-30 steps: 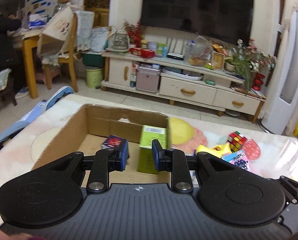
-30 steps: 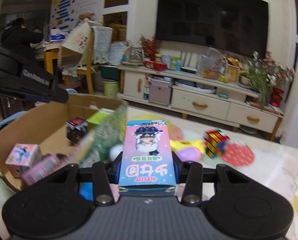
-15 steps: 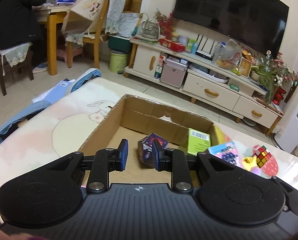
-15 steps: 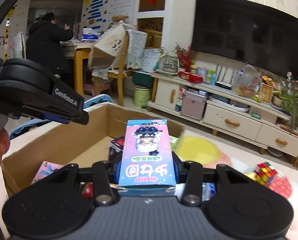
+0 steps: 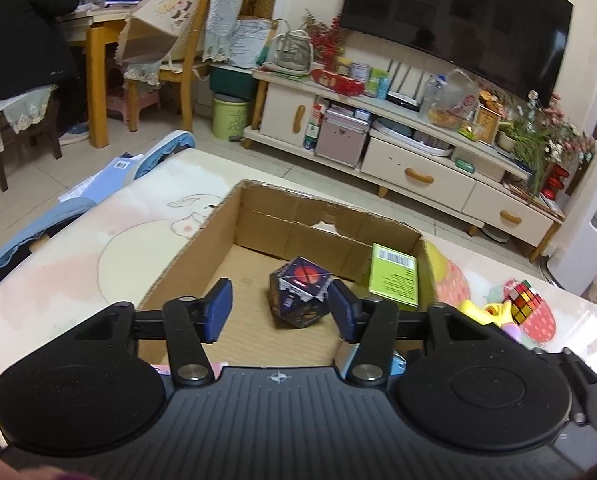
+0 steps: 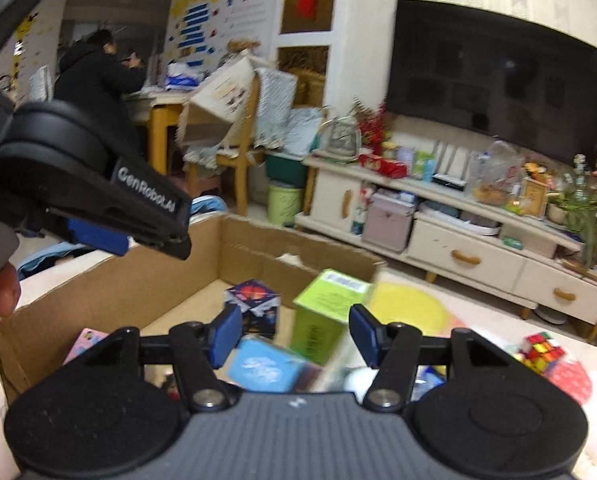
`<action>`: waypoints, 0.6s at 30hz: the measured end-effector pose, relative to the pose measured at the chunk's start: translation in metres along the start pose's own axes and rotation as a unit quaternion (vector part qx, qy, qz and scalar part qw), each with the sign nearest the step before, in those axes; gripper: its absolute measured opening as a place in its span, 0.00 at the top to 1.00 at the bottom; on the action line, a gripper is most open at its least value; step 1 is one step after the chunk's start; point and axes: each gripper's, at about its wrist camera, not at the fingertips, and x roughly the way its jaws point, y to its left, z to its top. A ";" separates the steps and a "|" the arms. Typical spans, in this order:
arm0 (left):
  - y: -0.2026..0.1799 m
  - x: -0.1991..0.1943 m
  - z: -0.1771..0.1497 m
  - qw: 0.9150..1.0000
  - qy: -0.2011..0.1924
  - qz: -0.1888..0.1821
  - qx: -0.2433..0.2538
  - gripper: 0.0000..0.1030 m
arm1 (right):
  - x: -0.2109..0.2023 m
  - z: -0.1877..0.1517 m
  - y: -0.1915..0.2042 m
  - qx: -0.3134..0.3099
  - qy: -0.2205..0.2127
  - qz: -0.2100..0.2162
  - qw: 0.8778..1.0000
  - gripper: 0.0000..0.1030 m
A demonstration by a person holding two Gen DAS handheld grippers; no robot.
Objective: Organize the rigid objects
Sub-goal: 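Open both grippers to drop the two boxes into the cardboard box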
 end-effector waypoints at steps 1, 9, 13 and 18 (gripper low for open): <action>-0.002 -0.001 -0.001 1.000 0.000 -0.002 0.003 0.28 | -0.004 -0.001 -0.004 0.004 -0.002 -0.005 1.000 0.42; -0.019 -0.011 -0.014 0.999 -0.007 -0.030 0.031 0.18 | -0.027 -0.024 -0.032 0.018 0.009 -0.052 0.998 0.36; -0.026 -0.017 -0.020 0.998 -0.012 -0.050 0.045 0.14 | -0.036 -0.038 -0.046 0.034 0.024 -0.063 0.997 0.35; -0.034 -0.024 -0.026 0.995 -0.017 -0.069 0.068 0.11 | -0.048 -0.060 -0.047 0.042 0.048 -0.047 0.997 0.35</action>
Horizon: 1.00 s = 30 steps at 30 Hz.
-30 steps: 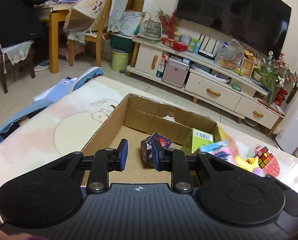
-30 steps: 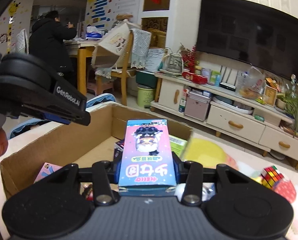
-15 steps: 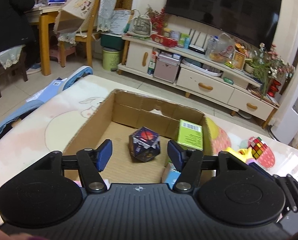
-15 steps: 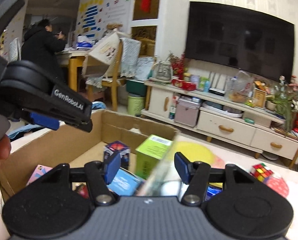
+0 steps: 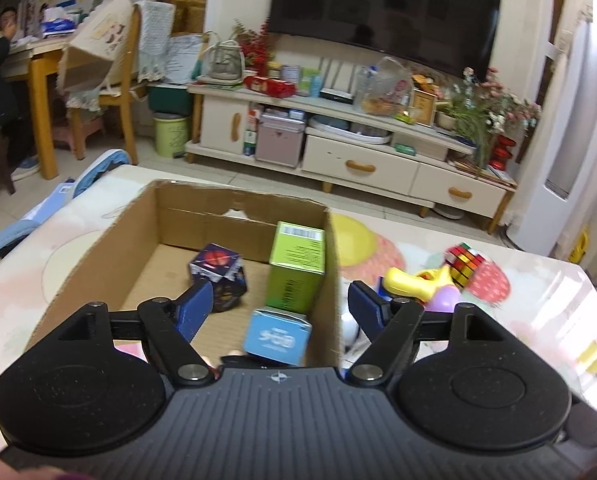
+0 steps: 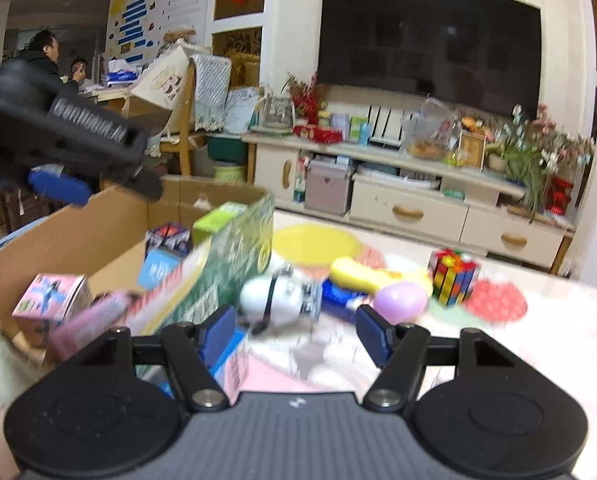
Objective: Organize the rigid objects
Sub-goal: 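Open both grippers to drop the two boxes into the cardboard box, then move the right gripper to the small upright blue box and close on it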
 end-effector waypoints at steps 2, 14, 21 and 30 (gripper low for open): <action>-0.005 -0.002 -0.002 1.000 0.002 -0.013 0.006 0.10 | -0.003 -0.009 0.004 -0.013 0.008 0.004 1.000 0.35; -0.017 -0.014 -0.019 0.998 -0.006 -0.042 0.043 0.09 | -0.017 -0.049 0.018 -0.002 0.031 0.064 0.997 0.35; -0.020 -0.007 -0.021 0.998 0.001 -0.040 0.049 0.07 | 0.001 -0.053 0.032 -0.001 0.030 0.078 0.997 0.36; -0.021 -0.002 -0.018 0.998 0.010 -0.040 0.039 0.04 | 0.019 -0.057 0.001 0.009 0.034 0.004 0.999 0.35</action>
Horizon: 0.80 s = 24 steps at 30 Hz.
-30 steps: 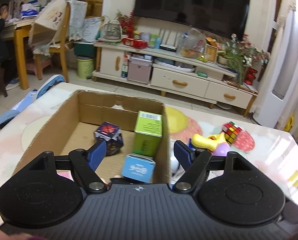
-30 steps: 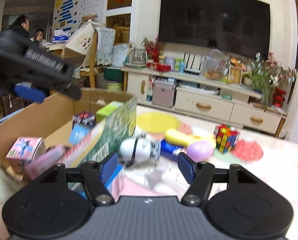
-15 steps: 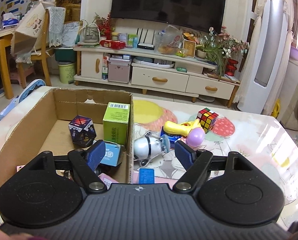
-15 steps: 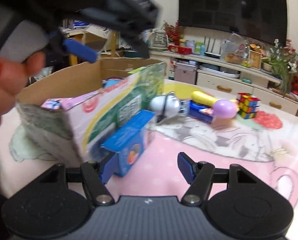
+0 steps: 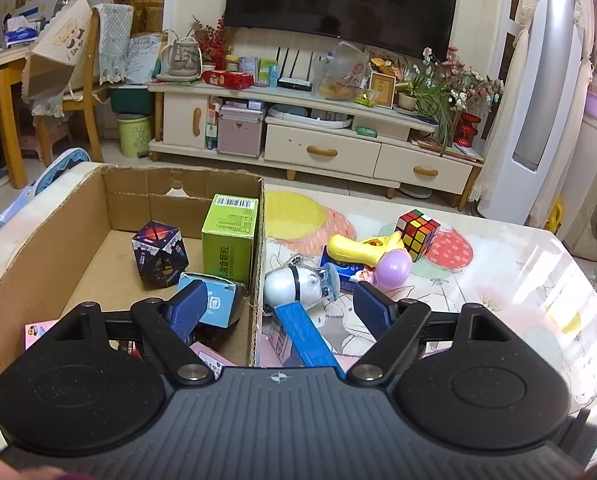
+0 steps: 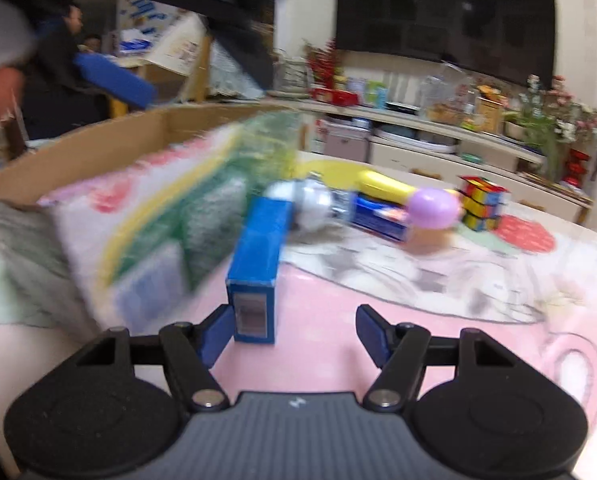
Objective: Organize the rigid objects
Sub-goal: 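Move the right gripper to the small upright blue box and close on it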
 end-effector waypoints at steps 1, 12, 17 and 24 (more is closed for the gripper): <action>0.000 0.001 0.000 1.000 0.002 0.000 0.000 0.04 | 0.001 0.000 -0.002 0.005 0.000 0.005 1.000 0.35; -0.004 0.004 -0.003 1.000 0.013 0.014 0.002 0.03 | 0.027 0.015 0.006 0.024 -0.007 0.040 0.999 0.65; -0.004 0.005 -0.003 1.000 0.017 0.020 0.006 0.03 | 0.027 0.018 0.005 0.020 -0.010 0.047 0.999 0.77; -0.004 0.004 -0.003 0.999 0.018 0.027 0.002 0.03 | 0.011 0.023 0.005 0.009 -0.023 0.037 0.999 0.78</action>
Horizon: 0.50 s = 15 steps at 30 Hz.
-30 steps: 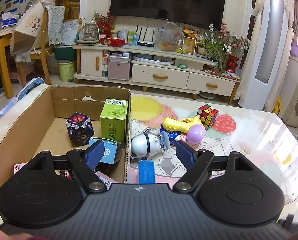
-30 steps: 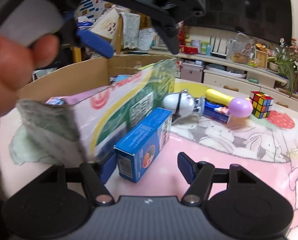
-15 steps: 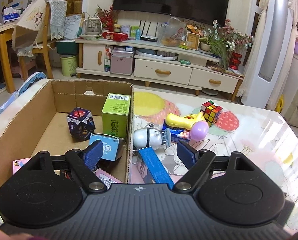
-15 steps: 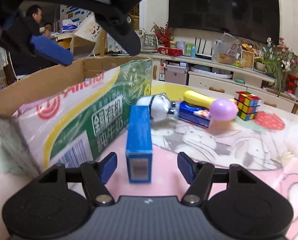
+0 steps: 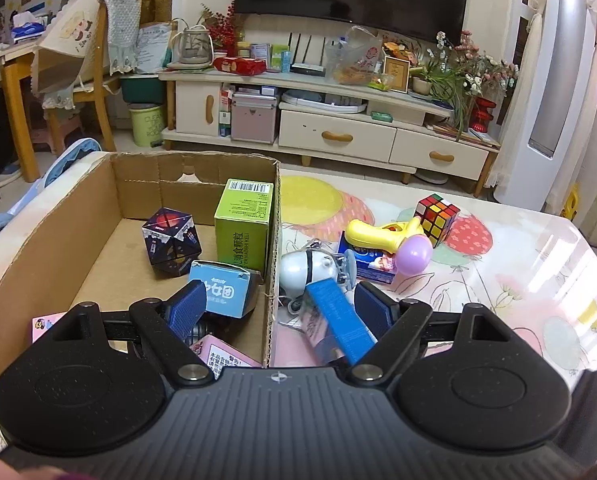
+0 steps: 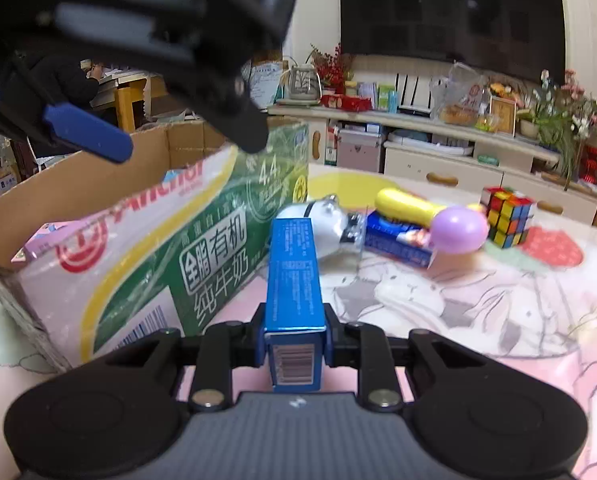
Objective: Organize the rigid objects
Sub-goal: 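Move the right gripper to the small upright blue box and close on it, then lift the small blue box with the right gripper and drop it into the cardboard box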
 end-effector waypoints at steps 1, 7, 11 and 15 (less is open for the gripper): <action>0.000 -0.001 0.000 1.000 -0.001 0.000 -0.001 0.03 | -0.003 0.002 -0.001 0.002 -0.004 -0.002 1.000 0.78; 0.001 -0.007 0.002 1.000 -0.011 -0.005 -0.010 0.03 | -0.025 0.020 -0.007 0.006 -0.032 -0.014 0.999 0.78; 0.004 -0.011 0.003 1.000 -0.019 -0.007 -0.018 0.03 | -0.037 0.034 -0.004 0.003 -0.053 -0.011 0.999 0.78; 0.015 -0.016 0.007 0.999 -0.027 -0.007 -0.035 0.02 | -0.044 0.048 0.007 -0.009 -0.070 0.002 0.998 0.78</action>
